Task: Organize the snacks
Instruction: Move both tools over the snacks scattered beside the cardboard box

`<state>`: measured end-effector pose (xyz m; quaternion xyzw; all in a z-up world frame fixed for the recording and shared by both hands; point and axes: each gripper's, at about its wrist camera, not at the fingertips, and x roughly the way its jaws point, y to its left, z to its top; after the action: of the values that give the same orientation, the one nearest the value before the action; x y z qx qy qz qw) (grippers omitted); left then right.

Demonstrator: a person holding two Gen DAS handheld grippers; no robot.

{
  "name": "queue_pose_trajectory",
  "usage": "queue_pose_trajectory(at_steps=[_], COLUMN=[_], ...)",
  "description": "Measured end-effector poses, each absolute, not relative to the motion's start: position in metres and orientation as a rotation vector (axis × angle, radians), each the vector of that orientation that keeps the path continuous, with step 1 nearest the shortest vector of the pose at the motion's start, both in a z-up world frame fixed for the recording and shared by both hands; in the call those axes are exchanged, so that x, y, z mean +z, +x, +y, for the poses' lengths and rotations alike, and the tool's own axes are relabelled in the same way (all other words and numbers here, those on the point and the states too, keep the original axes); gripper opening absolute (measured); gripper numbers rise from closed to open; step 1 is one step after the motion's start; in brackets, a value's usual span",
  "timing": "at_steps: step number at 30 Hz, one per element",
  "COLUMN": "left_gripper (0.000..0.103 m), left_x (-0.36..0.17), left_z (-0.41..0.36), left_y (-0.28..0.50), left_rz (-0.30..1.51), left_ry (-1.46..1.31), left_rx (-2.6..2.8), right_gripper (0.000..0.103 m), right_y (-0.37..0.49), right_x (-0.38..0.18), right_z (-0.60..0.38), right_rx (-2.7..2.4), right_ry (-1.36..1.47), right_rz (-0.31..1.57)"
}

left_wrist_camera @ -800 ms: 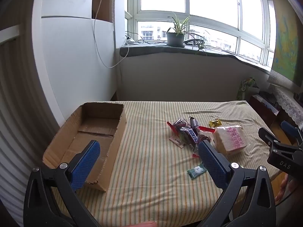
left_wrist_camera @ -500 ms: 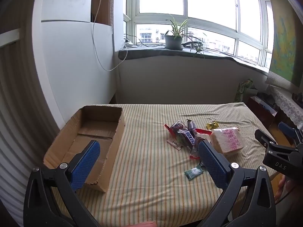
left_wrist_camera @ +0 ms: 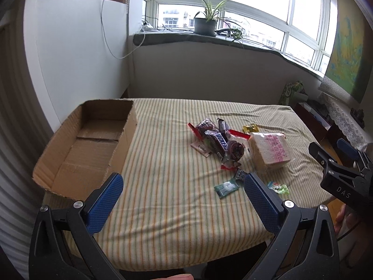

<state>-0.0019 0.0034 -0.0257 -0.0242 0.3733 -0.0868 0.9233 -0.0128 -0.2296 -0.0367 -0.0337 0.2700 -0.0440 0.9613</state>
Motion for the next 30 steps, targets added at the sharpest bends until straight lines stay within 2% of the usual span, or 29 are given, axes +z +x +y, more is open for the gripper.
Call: queue_pose_trajectory(at_steps=[11,20,30], left_gripper=[0.103,0.103,0.103], left_x=[-0.055,-0.091,-0.076], left_z=[0.000,-0.001,0.000], left_y=[0.003,0.004,-0.001], left_rz=[0.914,1.040,0.887], left_ry=[-0.131,-0.068,0.308], left_rx=[-0.274,-0.212,0.086], right_gripper=[0.103,0.103,0.103], right_y=[-0.011,-0.009,0.003], right_x=[-0.051,-0.061,-0.068], right_z=[-0.230,-0.229,-0.227], right_rx=[-0.097,-0.090,-0.041], right_ry=[-0.071,-0.070,-0.034], right_rz=[0.593,0.633,0.605])
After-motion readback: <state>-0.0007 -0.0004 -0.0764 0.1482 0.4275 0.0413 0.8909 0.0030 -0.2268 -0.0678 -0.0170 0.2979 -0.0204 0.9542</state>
